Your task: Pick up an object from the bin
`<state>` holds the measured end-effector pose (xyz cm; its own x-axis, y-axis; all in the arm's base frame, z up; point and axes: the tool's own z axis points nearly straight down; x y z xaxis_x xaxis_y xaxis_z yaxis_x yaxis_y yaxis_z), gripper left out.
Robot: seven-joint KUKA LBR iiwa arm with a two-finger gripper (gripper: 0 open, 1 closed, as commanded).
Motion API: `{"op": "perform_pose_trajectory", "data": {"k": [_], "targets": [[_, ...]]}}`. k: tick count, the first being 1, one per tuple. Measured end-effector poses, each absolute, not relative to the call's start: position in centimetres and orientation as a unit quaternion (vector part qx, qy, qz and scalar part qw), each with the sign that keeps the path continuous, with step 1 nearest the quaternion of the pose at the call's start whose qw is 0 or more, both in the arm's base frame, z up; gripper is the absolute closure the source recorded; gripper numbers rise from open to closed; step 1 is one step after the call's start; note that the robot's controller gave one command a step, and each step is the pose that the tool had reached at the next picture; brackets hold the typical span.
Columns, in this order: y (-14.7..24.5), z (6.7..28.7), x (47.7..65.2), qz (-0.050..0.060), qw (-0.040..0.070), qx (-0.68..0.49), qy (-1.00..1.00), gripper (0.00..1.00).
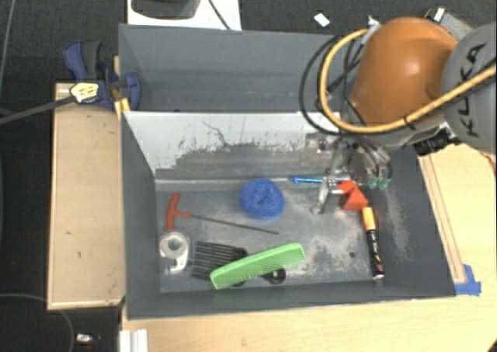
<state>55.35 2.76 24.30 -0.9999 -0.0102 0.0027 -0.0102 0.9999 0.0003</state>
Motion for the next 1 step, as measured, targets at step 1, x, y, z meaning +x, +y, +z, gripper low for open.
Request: {"op": "perform_pose_trajectory", "data": {"k": [1], "targets": [[2.75,24.61,55.48,0.0,-0.002,0.005,-1.0,0.0]]}}
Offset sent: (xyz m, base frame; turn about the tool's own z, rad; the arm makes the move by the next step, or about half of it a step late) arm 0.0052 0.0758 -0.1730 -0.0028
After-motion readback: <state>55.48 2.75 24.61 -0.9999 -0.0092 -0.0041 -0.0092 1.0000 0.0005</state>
